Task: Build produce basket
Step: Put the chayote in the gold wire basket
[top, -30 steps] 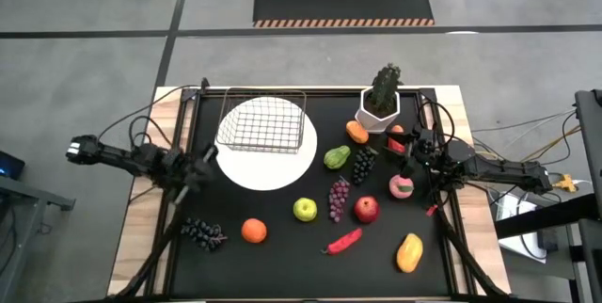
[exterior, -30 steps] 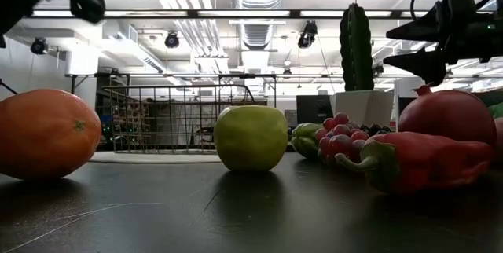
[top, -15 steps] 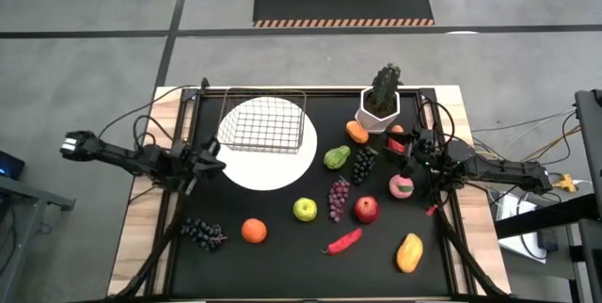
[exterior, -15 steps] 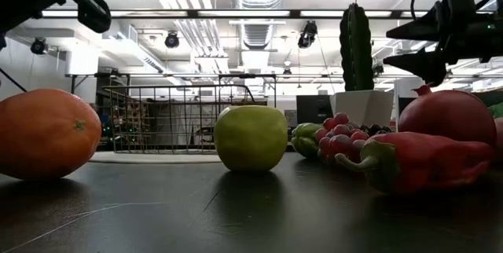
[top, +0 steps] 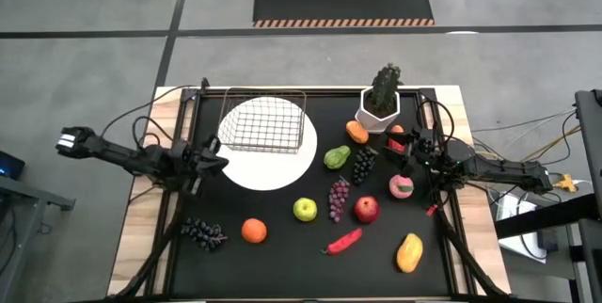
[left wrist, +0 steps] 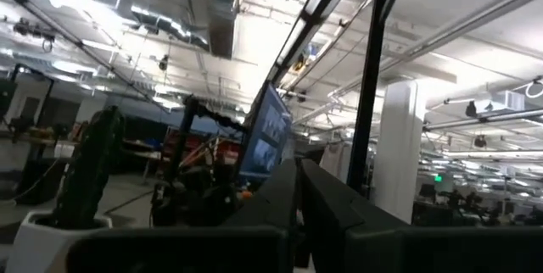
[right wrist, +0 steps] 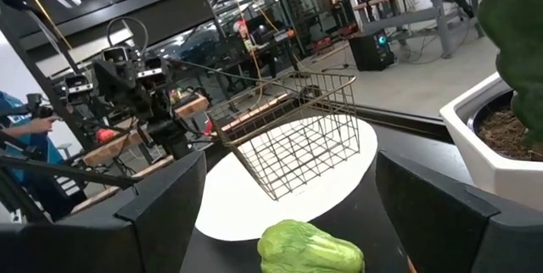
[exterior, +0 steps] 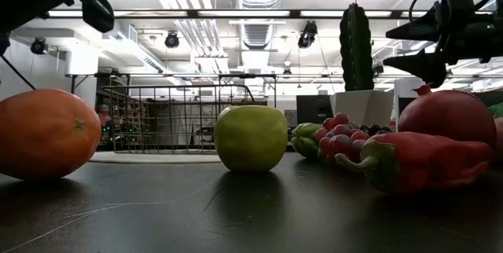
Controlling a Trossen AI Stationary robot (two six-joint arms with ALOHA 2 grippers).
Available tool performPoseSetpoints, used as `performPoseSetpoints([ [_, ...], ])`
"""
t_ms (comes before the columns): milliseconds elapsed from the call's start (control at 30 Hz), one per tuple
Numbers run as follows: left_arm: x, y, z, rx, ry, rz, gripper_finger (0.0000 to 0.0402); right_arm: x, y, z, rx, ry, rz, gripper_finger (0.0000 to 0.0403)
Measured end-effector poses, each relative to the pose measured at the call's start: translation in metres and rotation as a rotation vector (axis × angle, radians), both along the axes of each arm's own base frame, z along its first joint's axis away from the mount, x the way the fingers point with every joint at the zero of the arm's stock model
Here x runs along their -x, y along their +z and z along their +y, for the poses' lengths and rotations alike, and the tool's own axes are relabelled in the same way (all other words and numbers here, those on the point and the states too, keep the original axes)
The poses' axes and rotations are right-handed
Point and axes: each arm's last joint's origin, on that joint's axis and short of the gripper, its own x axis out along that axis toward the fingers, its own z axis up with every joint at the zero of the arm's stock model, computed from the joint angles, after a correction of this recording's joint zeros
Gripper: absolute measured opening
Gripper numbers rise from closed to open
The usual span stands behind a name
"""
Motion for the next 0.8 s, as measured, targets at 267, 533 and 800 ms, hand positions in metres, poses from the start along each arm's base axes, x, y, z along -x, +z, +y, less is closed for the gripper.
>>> performPoseSetpoints([
  [267, -0.006, -0.005, 0.003, 0.132, 0.114, 0.063, 0.0002, 0.000, 0.000, -0.001, 0.000, -0.026, -0.004, 0.0327],
  [533, -0.018, 0.013, 0.001, 0.059, 0.150, 0.056, 0.0001, 0.000, 0.012, 0.002, 0.036, 0.065, -0.114, 0.0327],
  [800, -0.037, 0.042, -0.003, -0.018, 0.192, 0.026, 0.0001, 0.003, 0.025, 0.005, 0.137, 0.147, -0.233, 0.0327],
])
